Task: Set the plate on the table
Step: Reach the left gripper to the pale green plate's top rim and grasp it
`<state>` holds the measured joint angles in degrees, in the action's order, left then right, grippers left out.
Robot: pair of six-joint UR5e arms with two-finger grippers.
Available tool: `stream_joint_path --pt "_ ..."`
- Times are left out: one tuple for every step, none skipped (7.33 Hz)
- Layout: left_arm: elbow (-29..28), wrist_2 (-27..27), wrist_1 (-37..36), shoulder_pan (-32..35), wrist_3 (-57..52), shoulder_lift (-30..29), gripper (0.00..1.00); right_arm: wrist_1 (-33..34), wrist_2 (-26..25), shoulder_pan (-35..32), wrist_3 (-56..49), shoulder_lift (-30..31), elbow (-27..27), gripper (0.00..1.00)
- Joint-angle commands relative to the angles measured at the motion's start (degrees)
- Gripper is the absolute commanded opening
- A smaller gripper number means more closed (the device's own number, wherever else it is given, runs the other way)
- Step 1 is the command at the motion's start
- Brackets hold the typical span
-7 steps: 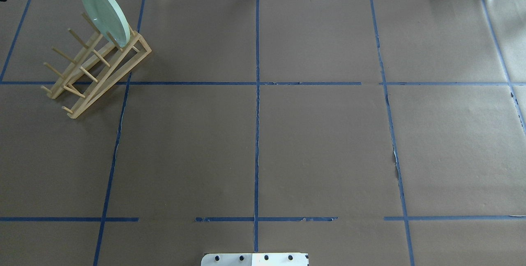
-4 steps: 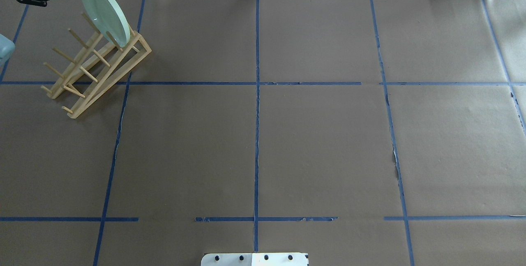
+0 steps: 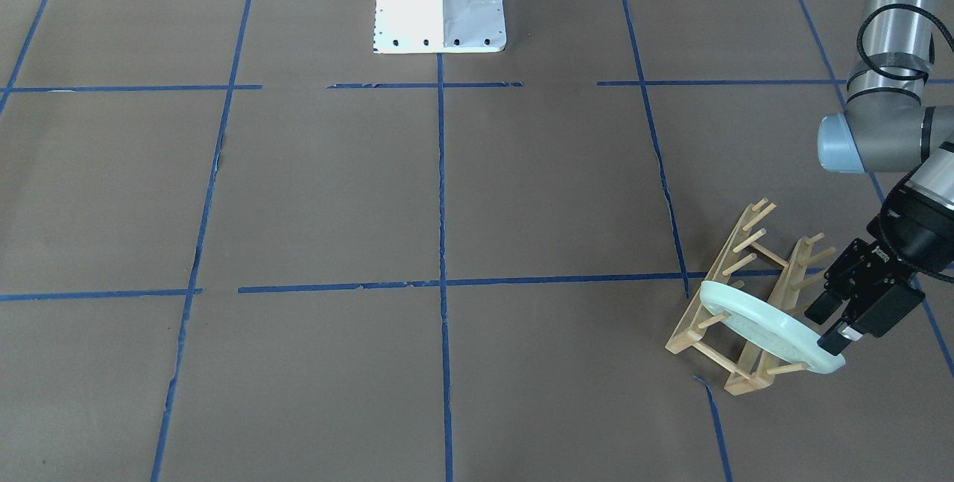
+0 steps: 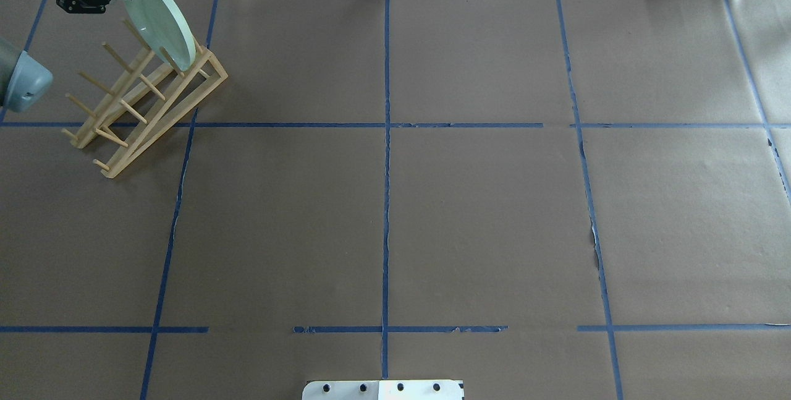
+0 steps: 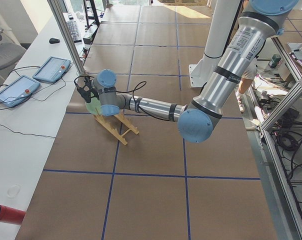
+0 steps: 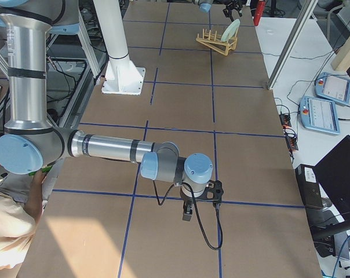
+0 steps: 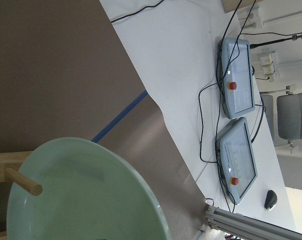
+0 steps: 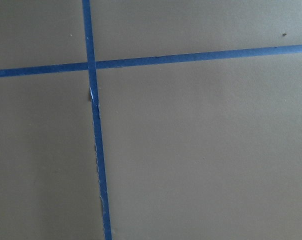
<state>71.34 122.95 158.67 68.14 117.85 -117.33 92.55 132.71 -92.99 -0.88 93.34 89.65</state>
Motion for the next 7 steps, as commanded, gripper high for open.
stream_joint_path --pt "-0.1 -0.1 0.1 -0.2 0.0 -0.1 0.47 0.0 0.0 0.0 0.0 0.1 0.0 1.0" --pt "-0.1 -0.1 0.0 -0.2 0.0 -0.1 0.28 0.0 0.0 0.0 0.0 0.0 0.0 1.0" --pt "-0.1 -0.1 0.0 -0.2 0.0 -0.1 0.1 0.0 0.0 0.0 0.0 0.0 0.0 1.0" --pt "0.1 -0.1 0.0 -0.2 0.0 -0.1 0.0 0.0 0.0 0.0 0.0 0.0 0.0 1.0" --pt "0.6 -0.1 0.1 -0.2 0.1 -0.1 0.0 0.0 0.0 0.0 0.0 0.0 0.0 1.0" --pt "1.6 -0.1 0.1 -0.1 0.4 -0.1 0.0 0.0 0.0 0.0 0.0 0.0 0.0 1.0" --pt "3.0 0.0 0.2 -0.1 3.5 -0.1 0.0 0.0 0.0 0.0 0.0 0.0 0.0 1.0"
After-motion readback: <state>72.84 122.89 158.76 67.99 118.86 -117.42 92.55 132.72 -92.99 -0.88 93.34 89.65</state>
